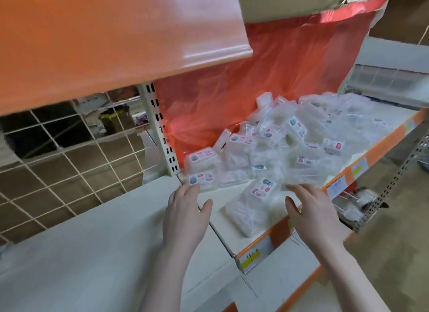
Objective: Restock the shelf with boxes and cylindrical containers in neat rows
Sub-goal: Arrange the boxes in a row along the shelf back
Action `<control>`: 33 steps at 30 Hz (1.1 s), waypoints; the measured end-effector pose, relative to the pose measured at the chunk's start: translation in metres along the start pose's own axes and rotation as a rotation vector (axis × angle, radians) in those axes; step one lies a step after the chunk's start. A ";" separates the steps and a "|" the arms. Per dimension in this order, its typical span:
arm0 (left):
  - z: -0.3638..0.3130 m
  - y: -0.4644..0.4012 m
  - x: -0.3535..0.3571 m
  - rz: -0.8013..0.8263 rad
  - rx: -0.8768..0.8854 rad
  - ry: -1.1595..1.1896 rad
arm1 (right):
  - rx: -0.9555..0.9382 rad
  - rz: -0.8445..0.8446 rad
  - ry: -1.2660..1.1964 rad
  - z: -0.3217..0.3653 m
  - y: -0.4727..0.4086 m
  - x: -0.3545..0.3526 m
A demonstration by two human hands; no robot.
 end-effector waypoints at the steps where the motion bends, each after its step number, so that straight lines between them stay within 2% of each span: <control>1: 0.001 -0.002 0.002 -0.012 -0.024 0.004 | -0.025 0.005 -0.015 0.000 -0.006 0.004; 9: -0.003 0.005 0.016 -0.149 -0.304 0.032 | -0.215 0.121 -0.111 -0.003 -0.043 0.039; 15: 0.001 0.026 0.015 -0.222 -0.479 -0.002 | -0.180 0.201 -0.136 0.001 -0.045 0.053; 20: 0.005 0.036 0.016 -0.226 -0.507 -0.003 | -0.126 0.267 -0.131 0.009 -0.039 0.061; 23: 0.009 0.038 0.016 -0.219 -0.509 -0.007 | -0.059 0.306 -0.041 0.015 -0.041 0.066; 26: 0.011 0.037 0.016 -0.211 -0.503 0.001 | -0.077 0.275 0.026 0.026 -0.044 0.069; 29: 0.012 0.036 0.018 -0.197 -0.486 0.009 | 0.048 0.377 0.115 0.028 -0.048 0.075; 33: 0.018 0.036 0.019 -0.194 -0.468 0.010 | 0.080 0.406 0.120 0.030 -0.053 0.076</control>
Point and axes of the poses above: each hand's wrist, its own y-axis away from the middle knuckle, its own x-axis out of the palm, z = x × y, the point moved 5 cm from there along -y, towards the middle knuckle, and after that the axes turned 4 degrees about z, right-handed, at the moved point
